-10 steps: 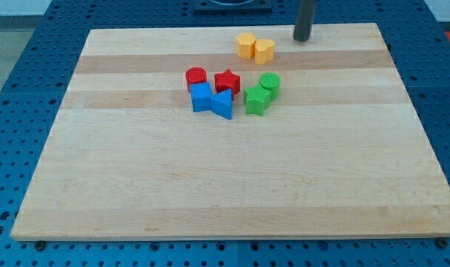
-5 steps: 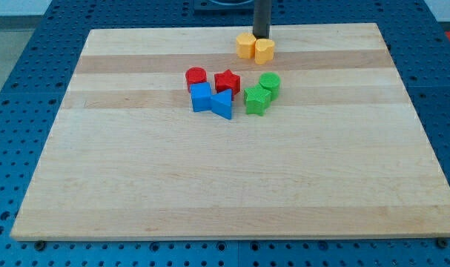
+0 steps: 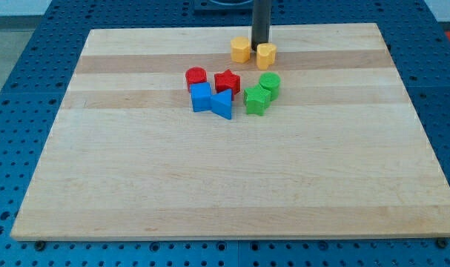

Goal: Place the heart at the top left of the green circle

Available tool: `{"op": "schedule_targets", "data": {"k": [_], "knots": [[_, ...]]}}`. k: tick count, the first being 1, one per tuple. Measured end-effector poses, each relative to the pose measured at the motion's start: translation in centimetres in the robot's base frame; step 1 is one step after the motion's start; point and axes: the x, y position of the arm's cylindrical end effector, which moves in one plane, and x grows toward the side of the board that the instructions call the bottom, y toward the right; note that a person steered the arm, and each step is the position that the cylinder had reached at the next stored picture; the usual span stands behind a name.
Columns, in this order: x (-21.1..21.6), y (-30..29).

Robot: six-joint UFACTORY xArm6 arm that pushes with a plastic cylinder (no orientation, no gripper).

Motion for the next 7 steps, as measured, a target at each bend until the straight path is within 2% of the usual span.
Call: {"op": "schedule_targets", "data": {"k": [3,7], "knots": [[0.1,2.4],[3.3,0.7]]}}
